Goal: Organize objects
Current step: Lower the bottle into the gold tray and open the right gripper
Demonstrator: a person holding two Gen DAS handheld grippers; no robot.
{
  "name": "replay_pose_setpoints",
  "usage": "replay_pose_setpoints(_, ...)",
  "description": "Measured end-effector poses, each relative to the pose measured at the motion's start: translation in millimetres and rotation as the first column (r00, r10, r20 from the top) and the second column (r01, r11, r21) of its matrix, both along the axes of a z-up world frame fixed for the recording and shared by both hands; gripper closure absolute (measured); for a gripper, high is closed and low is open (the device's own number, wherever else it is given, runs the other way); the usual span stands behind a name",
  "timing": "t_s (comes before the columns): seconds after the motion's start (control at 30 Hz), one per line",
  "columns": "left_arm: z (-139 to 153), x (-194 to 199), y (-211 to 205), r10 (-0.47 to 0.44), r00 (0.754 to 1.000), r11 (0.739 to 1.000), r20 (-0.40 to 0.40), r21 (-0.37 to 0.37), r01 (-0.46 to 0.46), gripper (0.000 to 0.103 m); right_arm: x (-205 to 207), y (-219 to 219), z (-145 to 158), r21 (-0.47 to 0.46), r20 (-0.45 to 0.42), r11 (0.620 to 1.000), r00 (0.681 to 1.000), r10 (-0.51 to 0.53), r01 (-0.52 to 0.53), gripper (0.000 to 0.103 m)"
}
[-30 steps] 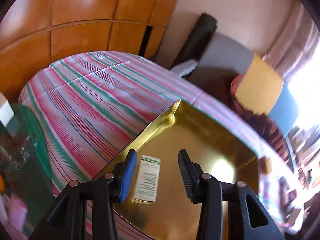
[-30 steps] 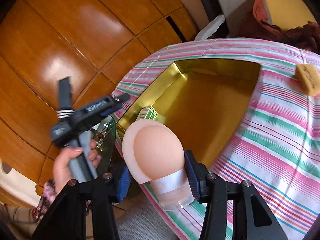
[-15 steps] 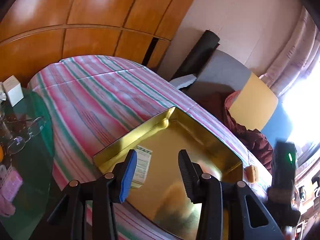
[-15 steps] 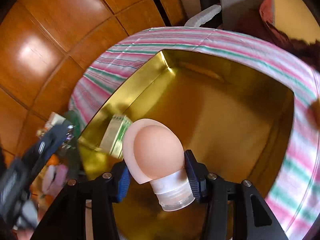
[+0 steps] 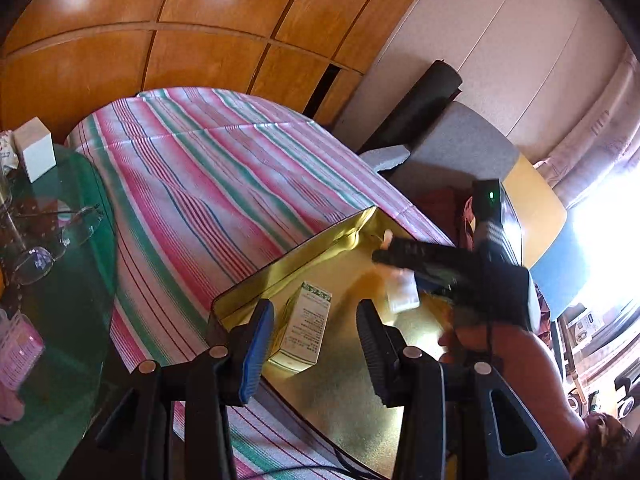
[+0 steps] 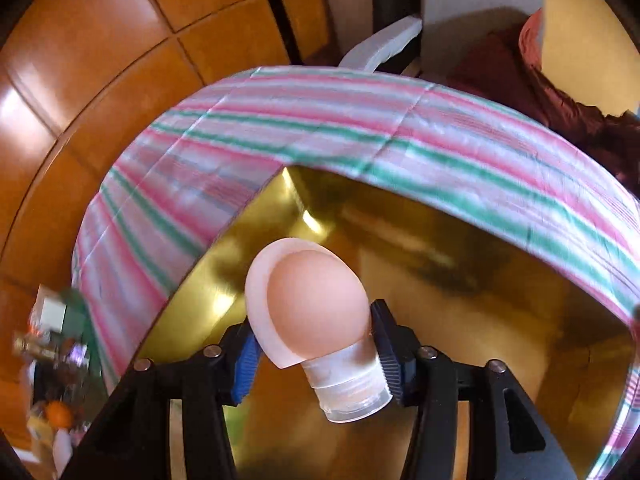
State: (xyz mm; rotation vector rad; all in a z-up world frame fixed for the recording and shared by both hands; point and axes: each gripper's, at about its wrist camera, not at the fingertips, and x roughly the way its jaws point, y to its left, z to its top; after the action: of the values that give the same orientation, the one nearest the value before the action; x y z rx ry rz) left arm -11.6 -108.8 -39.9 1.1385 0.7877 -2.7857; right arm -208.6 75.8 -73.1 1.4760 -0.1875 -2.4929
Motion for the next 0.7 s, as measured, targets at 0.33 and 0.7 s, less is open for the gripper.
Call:
replay_pose_setpoints(0.33, -1.9, 0.7, 4.7, -0.011, 1.0, 1.0, -0.011, -0.009, 0.011, 0.06, 15.2, 26.3, 17.6, -0.182, -0.055, 0.983, 0.997, -0.045, 0.035, 0.029)
replay_pose_setpoints(0.7, 12.4, 15.5, 50.5, -0.188, 0.978, 0.981, -0.088, -0.062, 0.183, 0.06, 101.4, 79.9, 66.1, -0.169, -0.166, 0.985, 0.986, 0.004, -0.033, 0.021)
